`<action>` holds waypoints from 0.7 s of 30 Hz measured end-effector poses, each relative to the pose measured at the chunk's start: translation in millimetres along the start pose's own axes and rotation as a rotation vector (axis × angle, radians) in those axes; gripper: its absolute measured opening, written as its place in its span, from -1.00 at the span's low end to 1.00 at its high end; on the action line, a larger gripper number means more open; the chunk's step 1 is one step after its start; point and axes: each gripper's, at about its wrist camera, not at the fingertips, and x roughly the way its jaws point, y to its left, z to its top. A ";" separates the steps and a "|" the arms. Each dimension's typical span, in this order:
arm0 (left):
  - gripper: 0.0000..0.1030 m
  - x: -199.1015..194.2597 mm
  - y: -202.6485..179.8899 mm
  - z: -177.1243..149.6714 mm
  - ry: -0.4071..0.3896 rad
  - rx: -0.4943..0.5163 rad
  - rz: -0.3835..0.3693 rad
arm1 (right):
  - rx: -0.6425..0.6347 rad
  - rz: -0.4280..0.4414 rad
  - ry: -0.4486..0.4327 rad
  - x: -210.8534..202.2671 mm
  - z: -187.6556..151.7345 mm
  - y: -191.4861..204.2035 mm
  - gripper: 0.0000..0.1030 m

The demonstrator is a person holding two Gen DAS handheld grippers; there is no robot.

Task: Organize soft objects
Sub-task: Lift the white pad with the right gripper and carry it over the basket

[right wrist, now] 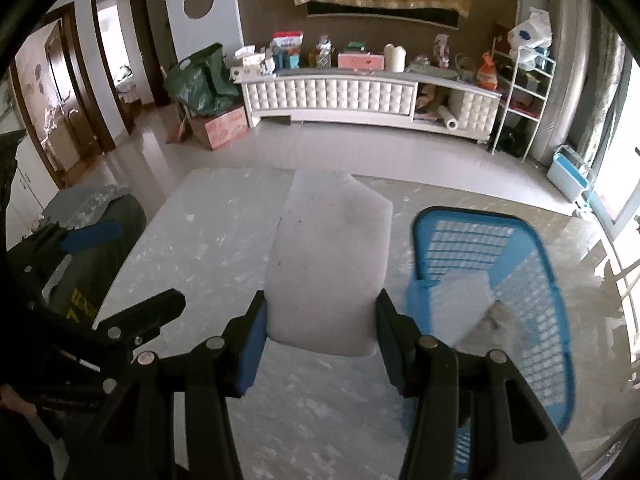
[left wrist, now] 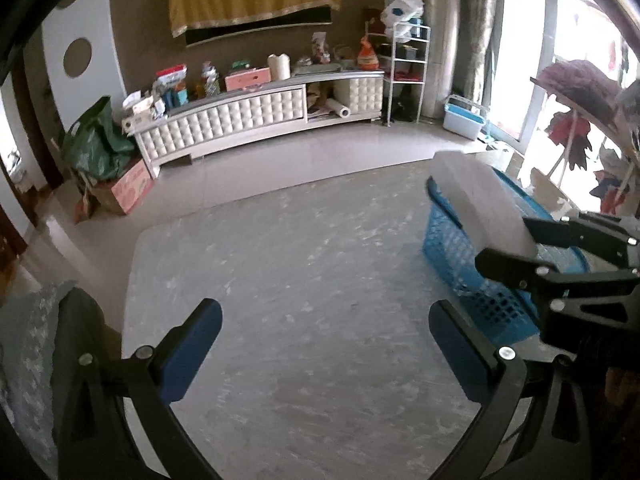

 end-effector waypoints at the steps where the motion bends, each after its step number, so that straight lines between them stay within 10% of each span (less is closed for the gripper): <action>1: 1.00 -2.7 -4.4 -0.3 -0.001 0.008 -0.001 | 0.007 0.001 -0.010 -4.9 -0.8 -4.0 -0.06; 21: 1.00 -0.7 -103.2 44.7 -0.015 0.116 -0.089 | 0.047 -0.070 -0.030 -39.4 -20.7 -71.7 -0.04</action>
